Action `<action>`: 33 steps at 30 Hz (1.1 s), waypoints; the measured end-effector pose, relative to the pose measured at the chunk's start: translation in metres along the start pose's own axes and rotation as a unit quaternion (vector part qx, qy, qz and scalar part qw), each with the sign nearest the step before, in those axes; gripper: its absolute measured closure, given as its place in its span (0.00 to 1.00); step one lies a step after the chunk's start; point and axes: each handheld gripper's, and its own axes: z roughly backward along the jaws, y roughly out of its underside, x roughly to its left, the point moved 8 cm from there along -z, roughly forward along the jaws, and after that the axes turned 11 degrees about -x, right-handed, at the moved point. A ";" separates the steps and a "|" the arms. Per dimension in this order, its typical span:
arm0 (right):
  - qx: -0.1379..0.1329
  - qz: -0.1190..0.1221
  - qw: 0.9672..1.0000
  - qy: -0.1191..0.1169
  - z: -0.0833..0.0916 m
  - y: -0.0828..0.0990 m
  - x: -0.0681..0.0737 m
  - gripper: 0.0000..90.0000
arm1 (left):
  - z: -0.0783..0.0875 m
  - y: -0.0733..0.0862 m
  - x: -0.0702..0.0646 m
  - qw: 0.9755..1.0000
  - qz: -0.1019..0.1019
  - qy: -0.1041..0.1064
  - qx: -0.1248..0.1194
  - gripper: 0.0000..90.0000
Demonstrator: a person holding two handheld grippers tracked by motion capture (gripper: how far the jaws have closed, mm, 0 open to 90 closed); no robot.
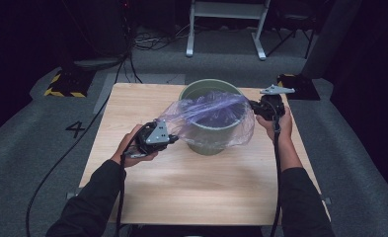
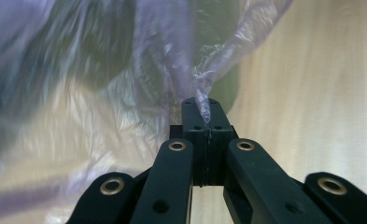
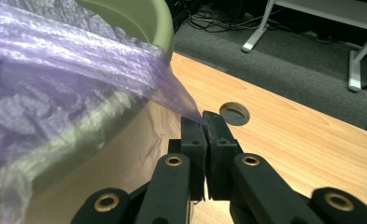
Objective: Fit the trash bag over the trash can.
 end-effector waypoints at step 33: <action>-0.038 0.010 0.999 0.007 0.010 -0.018 -0.001 0.93 | 0.071 -0.051 0.070 0.986 0.111 -0.041 -0.116 0.19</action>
